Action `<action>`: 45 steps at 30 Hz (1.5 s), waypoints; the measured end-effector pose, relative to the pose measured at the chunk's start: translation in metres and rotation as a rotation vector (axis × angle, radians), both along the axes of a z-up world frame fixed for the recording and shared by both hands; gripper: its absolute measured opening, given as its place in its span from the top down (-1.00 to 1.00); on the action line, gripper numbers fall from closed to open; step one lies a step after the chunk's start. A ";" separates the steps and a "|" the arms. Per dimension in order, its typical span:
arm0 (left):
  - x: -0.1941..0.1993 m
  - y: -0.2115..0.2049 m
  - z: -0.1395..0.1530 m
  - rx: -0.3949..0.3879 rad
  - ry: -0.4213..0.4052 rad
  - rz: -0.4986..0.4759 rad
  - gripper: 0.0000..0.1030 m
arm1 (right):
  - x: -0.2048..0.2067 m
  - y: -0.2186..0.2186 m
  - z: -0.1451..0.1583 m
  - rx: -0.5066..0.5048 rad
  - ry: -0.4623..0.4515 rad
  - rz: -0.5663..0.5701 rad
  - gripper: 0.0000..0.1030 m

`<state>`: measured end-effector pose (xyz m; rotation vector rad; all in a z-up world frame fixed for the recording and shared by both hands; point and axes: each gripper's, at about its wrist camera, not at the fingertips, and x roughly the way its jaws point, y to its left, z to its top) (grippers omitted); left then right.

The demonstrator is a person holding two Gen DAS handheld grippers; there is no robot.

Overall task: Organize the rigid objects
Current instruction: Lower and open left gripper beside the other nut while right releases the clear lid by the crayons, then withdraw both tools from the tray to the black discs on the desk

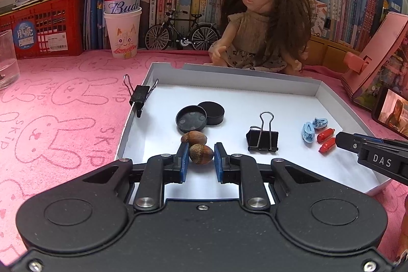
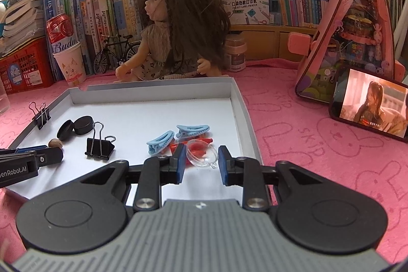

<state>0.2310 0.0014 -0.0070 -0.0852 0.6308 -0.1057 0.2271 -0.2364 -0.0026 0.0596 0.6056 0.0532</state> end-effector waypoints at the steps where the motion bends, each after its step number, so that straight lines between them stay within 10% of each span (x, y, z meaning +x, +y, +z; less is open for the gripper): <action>1: 0.001 0.000 0.000 -0.003 0.001 0.001 0.62 | 0.001 0.000 -0.001 0.001 0.005 0.000 0.37; 9: 0.004 -0.001 0.001 0.003 0.001 0.007 0.62 | 0.005 0.001 -0.002 -0.002 0.030 0.000 0.37; 14: 0.001 -0.002 0.002 0.006 0.001 -0.004 0.60 | 0.001 -0.002 0.001 0.033 0.007 0.000 -0.07; 29: -0.043 -0.012 0.024 0.020 -0.078 -0.102 0.03 | -0.026 0.006 0.018 0.013 -0.058 0.048 -0.45; 45: -0.094 -0.010 0.038 -0.001 -0.123 -0.191 -0.14 | -0.066 0.008 0.030 0.007 -0.107 0.103 -0.57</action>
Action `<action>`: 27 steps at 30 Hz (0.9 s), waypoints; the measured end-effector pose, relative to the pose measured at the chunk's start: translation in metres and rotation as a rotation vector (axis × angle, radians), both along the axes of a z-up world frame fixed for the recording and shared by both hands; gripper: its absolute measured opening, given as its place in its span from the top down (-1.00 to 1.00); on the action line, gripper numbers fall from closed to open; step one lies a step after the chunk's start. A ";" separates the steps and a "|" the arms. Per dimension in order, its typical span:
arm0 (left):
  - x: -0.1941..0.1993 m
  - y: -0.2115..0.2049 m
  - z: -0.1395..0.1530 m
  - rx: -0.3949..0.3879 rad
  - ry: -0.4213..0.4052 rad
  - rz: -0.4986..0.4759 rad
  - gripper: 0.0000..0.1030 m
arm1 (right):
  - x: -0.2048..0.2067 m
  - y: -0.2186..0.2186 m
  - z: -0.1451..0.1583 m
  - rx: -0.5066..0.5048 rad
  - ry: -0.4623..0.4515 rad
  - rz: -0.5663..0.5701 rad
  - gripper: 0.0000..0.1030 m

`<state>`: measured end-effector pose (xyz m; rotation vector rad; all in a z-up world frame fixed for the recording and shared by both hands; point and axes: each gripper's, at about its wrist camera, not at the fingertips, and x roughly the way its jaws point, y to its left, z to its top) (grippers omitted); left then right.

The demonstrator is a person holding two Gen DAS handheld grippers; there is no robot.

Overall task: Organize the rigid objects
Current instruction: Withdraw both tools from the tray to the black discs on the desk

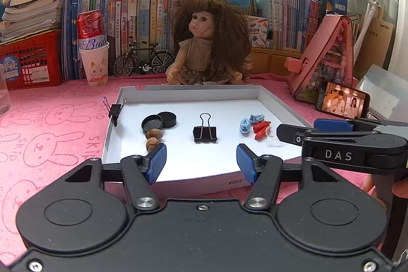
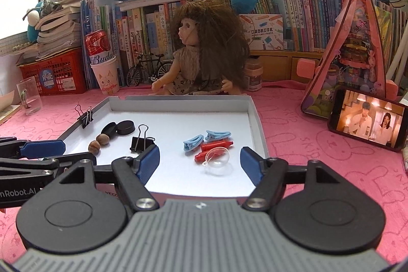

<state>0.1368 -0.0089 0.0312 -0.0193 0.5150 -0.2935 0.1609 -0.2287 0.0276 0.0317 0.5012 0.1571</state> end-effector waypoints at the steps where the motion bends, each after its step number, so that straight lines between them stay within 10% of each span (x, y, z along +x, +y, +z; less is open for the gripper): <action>1: -0.003 0.000 0.000 -0.002 -0.001 -0.006 -0.14 | -0.003 0.000 0.000 0.000 -0.004 0.005 -0.59; 27: -0.069 0.002 -0.016 0.007 0.015 -0.122 -0.17 | -0.068 0.000 -0.010 -0.056 -0.022 0.096 -0.68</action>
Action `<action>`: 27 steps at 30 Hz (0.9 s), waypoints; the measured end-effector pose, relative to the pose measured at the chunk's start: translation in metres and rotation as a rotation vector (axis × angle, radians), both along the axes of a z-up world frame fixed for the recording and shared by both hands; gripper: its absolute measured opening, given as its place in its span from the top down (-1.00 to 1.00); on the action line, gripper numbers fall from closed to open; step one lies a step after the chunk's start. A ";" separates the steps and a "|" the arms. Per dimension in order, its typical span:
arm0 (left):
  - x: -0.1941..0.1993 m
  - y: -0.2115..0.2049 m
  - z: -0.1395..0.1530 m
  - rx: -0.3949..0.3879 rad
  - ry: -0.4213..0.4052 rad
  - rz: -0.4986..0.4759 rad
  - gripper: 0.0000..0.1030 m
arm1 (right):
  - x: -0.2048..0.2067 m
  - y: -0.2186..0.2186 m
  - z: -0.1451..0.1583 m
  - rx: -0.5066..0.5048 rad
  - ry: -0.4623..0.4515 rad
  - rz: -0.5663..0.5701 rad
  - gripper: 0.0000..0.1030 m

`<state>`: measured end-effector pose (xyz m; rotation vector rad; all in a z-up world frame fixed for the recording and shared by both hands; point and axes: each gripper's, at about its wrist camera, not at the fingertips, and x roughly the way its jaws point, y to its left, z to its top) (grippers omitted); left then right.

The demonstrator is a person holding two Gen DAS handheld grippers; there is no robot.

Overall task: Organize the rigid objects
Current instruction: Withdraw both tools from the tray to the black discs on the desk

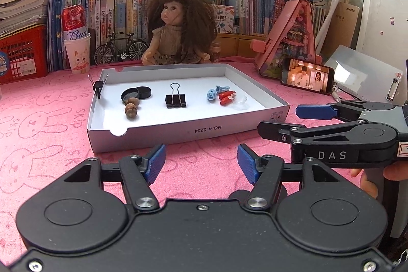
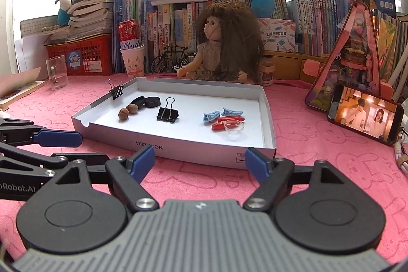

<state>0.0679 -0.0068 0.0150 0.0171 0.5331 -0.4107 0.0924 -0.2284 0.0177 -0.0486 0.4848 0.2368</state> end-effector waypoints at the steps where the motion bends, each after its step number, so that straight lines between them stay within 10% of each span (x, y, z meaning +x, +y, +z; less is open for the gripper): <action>1: -0.002 0.000 -0.001 0.002 0.003 -0.003 -0.17 | -0.002 -0.001 -0.001 0.000 0.002 0.001 -0.68; 27: -0.039 -0.005 -0.021 0.039 0.030 -0.108 -0.15 | -0.042 -0.015 -0.015 -0.034 0.013 0.069 -0.70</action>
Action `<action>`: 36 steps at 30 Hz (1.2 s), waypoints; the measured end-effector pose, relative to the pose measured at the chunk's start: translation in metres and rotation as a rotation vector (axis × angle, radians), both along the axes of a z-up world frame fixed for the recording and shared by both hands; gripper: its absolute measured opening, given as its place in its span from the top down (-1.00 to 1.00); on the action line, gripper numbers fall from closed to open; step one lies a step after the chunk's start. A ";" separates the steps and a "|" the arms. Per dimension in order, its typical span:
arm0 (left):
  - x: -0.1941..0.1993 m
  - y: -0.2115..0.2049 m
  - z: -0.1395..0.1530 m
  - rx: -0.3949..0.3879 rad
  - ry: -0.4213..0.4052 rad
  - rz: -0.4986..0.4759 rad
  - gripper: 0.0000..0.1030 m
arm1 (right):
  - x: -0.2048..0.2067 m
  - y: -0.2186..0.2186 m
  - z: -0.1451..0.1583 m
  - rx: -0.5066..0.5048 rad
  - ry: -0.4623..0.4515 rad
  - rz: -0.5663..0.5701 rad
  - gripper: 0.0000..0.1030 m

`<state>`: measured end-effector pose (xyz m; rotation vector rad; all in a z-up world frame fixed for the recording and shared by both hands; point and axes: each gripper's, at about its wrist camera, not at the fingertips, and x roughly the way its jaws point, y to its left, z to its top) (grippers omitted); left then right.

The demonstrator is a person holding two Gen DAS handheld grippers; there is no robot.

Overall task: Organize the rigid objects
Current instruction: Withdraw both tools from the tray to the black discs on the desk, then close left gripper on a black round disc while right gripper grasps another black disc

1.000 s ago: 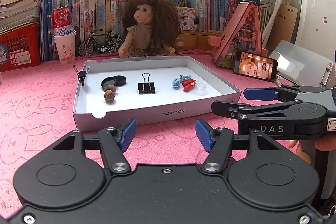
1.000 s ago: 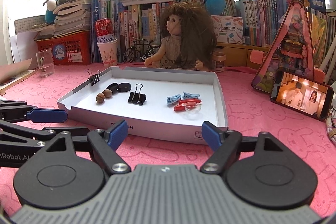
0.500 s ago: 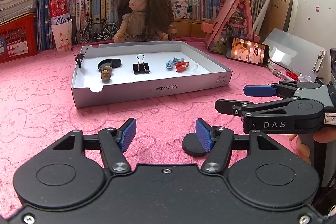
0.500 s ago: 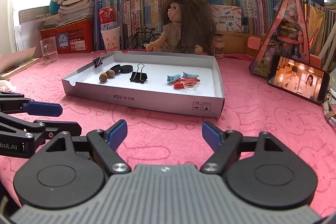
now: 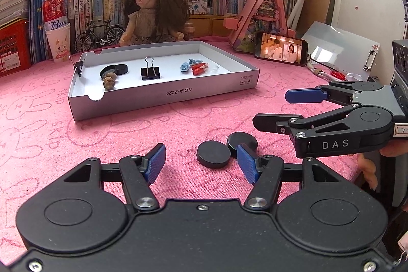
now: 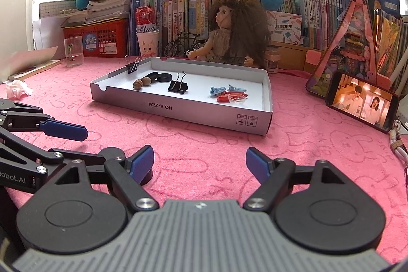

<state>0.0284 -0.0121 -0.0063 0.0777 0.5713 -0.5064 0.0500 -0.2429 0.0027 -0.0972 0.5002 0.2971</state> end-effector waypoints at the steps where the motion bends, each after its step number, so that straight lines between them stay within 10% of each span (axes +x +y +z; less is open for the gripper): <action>1: 0.001 -0.001 0.000 0.001 0.000 0.000 -0.14 | 0.000 0.000 0.000 0.003 0.002 0.004 -0.70; 14: 0.008 -0.006 -0.005 -0.004 0.005 0.019 0.47 | -0.009 0.006 -0.003 0.010 0.007 0.069 -0.70; 27: 0.019 0.010 -0.003 0.003 -0.002 0.117 0.46 | -0.013 0.026 -0.014 -0.007 0.004 0.115 -0.68; 36: 0.018 0.010 -0.006 0.007 -0.022 0.129 0.30 | -0.017 0.032 -0.016 -0.004 0.006 0.108 0.08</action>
